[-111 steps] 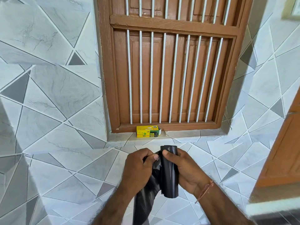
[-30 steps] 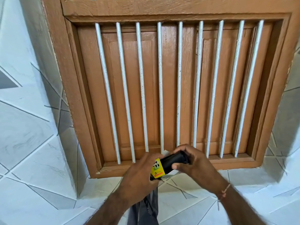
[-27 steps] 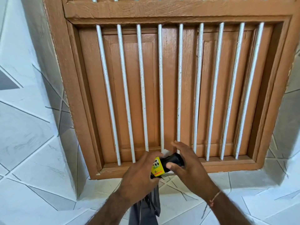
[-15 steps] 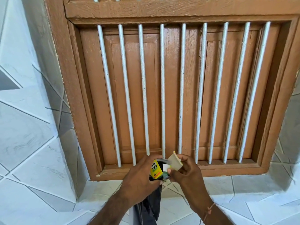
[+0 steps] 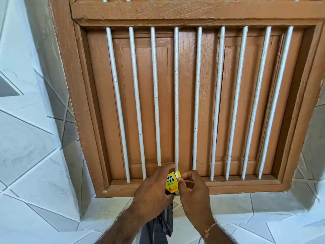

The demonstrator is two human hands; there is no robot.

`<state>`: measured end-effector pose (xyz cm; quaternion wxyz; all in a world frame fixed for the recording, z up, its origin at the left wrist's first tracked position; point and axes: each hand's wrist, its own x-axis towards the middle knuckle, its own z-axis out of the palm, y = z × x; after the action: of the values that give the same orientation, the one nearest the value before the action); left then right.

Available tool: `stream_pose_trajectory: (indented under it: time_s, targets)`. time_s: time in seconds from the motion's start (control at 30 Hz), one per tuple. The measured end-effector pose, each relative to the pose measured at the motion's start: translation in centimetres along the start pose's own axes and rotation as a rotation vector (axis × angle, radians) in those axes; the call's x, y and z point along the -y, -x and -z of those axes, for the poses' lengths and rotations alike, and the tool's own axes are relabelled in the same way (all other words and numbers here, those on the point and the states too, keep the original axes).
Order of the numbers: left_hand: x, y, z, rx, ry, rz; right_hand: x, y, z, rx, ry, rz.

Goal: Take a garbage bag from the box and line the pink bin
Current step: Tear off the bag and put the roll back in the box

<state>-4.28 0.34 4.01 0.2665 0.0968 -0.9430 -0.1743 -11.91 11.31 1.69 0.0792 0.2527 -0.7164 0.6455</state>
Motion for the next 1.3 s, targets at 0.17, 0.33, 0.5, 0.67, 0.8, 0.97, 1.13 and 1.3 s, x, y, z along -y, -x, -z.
stream_pose_trajectory:
  time_s: [0.17, 0.33, 0.5, 0.67, 0.8, 0.97, 1.13, 1.3]
  targets:
    - [0.3, -0.2, -0.2, -0.017, -0.002, -0.005, 0.1, 0.1, -0.2, 0.003, -0.010, 0.031]
    - [0.0, -0.4, -0.2, -0.018, 0.005, -0.035, -0.7, 0.9, -0.6, 0.002, 0.008, 0.053]
    - [-0.4, -0.3, -0.8, -0.025, 0.061, -0.010, -1.3, 2.0, -1.2, -0.096, -0.010, 0.060]
    - [-0.2, -0.5, -1.6, 0.010, 0.053, 0.031, -2.4, 2.8, -2.1, -0.141, 0.006, 0.048]
    - [0.2, -0.3, -2.0, 0.081, 0.057, 0.089, -4.0, 2.0, -2.0, -0.237, -0.023, -0.071]
    - [2.9, 0.7, -1.1, 0.060, 0.079, 0.200, -7.8, 1.0, -0.7, -0.367, -0.007, -0.311]
    - [5.1, 1.3, 0.2, 0.023, 0.190, 0.323, -8.1, 1.4, -0.7, -0.248, 0.175, -0.196]
    - [5.7, 3.0, -1.6, 0.240, 0.060, 0.323, -8.3, 1.9, -2.0, -0.205, 0.330, -0.199]
